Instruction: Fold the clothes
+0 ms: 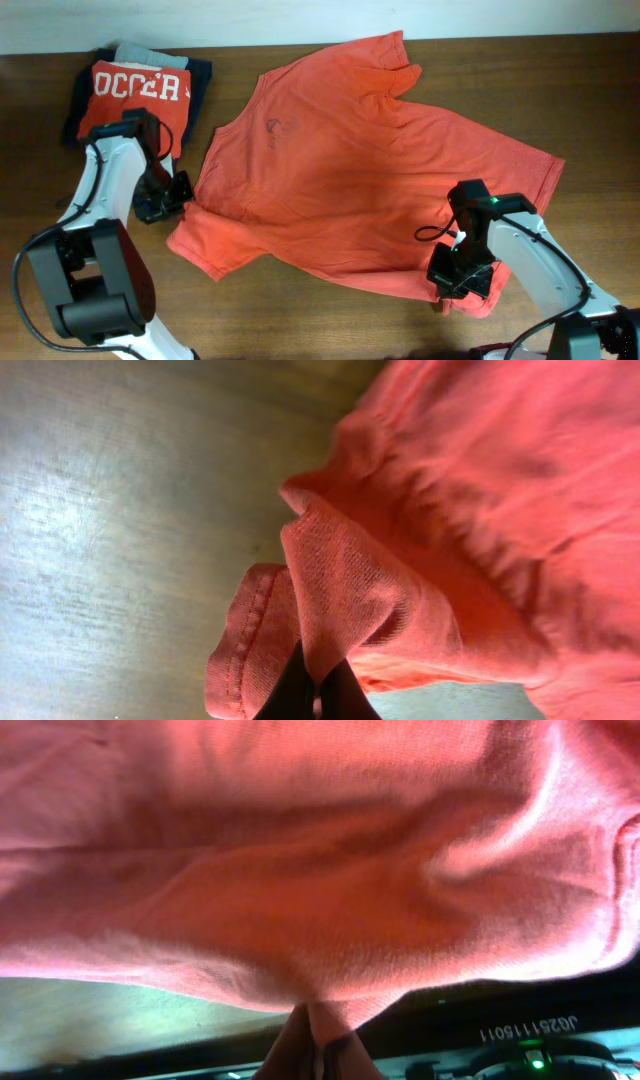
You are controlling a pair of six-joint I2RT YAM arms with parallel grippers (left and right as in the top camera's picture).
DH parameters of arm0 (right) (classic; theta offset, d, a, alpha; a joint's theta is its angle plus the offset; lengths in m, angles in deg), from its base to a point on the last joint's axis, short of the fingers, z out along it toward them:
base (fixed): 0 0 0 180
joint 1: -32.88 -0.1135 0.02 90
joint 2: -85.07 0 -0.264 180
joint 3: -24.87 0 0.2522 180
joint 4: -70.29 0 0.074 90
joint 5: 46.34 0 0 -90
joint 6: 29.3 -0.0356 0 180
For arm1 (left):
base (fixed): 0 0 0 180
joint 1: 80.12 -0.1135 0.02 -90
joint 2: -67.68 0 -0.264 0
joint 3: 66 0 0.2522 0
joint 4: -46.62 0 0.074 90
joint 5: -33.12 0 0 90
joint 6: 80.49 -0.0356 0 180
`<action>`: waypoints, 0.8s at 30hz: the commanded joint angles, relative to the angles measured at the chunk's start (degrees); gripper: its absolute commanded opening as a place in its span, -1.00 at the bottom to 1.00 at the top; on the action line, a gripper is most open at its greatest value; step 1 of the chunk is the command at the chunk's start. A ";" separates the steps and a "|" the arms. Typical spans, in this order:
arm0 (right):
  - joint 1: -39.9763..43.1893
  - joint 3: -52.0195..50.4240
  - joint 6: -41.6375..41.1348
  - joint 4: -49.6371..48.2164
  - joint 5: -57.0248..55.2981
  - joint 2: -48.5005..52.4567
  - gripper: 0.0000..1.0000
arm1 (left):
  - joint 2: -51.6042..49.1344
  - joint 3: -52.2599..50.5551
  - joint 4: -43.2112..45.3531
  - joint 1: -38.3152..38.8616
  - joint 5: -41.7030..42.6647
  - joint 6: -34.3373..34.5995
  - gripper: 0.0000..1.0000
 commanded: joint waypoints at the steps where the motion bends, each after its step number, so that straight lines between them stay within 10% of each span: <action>1: 0.07 2.54 0.76 1.38 -1.31 -0.04 -0.92 | -0.13 3.93 -0.04 2.01 0.59 0.55 -0.99; 24: 0.13 9.75 1.36 4.28 -5.22 0.02 -0.92 | -0.13 17.46 3.23 7.76 2.10 0.55 -0.99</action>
